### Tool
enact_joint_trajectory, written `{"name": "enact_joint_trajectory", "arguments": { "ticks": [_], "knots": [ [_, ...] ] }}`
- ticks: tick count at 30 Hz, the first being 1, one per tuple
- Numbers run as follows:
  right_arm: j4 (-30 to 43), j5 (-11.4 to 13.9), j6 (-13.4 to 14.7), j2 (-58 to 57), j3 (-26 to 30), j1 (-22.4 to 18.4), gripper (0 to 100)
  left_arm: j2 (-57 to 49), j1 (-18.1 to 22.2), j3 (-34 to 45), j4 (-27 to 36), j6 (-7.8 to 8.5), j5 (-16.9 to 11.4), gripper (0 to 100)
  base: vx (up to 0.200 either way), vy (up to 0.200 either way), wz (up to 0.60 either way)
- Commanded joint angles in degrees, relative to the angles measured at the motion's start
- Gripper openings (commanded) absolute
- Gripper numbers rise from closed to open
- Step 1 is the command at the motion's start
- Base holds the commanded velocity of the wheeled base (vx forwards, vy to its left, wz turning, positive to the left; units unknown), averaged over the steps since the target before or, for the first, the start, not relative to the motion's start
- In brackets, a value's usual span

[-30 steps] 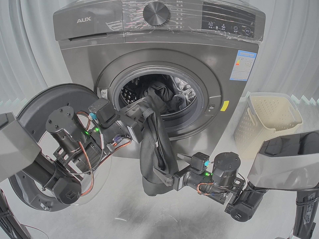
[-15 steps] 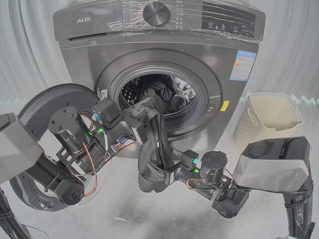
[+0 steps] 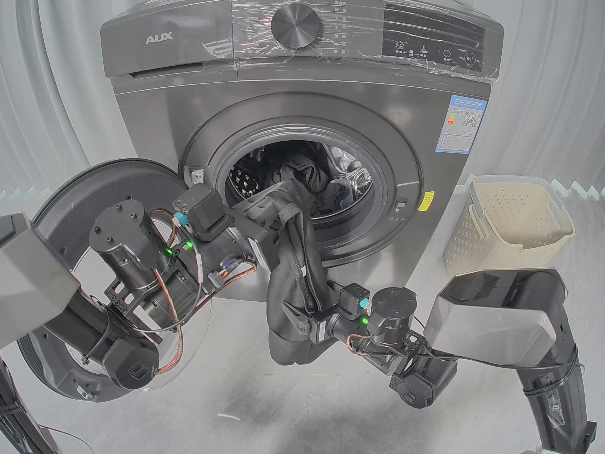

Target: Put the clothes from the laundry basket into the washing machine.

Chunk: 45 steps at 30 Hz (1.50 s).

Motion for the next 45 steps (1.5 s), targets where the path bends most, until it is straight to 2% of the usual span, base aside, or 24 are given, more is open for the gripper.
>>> {"name": "enact_joint_trajectory", "arguments": {
  "ticks": [1,4,6,7,14,19,20,23,26,29,34,40,41,45],
  "knots": [
    [-0.26,-0.08,0.06,1.90,-0.56,-0.01,100,-0.18,0.07,0.02,-0.01,0.05,0.01,0,0.000,0.000,0.00],
    [-0.34,-0.17,0.06,2.08,-0.74,-0.01,100,-0.18,0.24,0.02,-0.01,0.05,0.01,0,0.000,0.000,0.00],
    [-0.34,-1.57,0.06,2.08,-1.62,-0.01,100,-0.18,0.16,0.28,-0.01,-0.04,0.01,0,0.000,0.000,0.00],
    [-0.52,-1.75,0.24,2.08,-1.88,-0.01,0,-0.18,0.16,0.37,-0.01,-0.04,0.01,0,0.000,0.000,0.00],
    [-0.61,-1.75,0.59,1.11,-2.32,-0.89,0,0.53,0.42,0.90,-0.01,-0.04,0.01,0,0.000,0.000,0.00],
    [0.01,-3.51,0.59,-2.32,-0.04,-3.27,0,0.79,0.77,2.48,-0.01,-0.21,0.10,0,0.000,0.000,0.00],
    [0.18,-3.86,0.59,-4.34,0.67,-5.02,0,0.79,0.86,3.80,0.08,-0.39,0.10,0,0.000,0.000,0.00],
    [0.36,-3.95,0.59,-6.45,0.67,-6.96,0,1.23,0.95,5.82,0.08,-0.13,0.45,0,0.000,0.000,0.00],
    [0.80,-3.86,0.42,-10.14,0.49,-9.51,0,4.13,1.74,9.95,-0.01,0.93,0.63,0,0.000,0.000,0.00],
    [1.41,-3.86,0.42,-12.34,0.75,-9.68,0,7.65,2.35,11.45,-0.10,2.60,0.54,0,0.000,0.000,0.00],
    [1.41,-3.86,0.33,-14.10,0.49,-8.89,0,12.30,2.35,11.45,-0.19,2.77,0.36,0,0.000,0.000,0.00],
    [1.41,-3.86,0.24,-14.27,0.40,-8.71,0,12.22,2.44,11.71,-0.19,2.77,0.36,0,0.000,0.000,0.00],
    [1.41,-3.86,0.24,-14.36,0.32,-8.80,0,12.13,2.35,12.24,-0.19,2.77,0.36,100,0.000,0.000,0.00],
    [1.41,-3.68,0.15,-14.36,-0.39,-9.51,0,11.69,2.09,15.58,-0.28,2.77,0.10,100,0.000,0.000,0.00]
  ]
}}
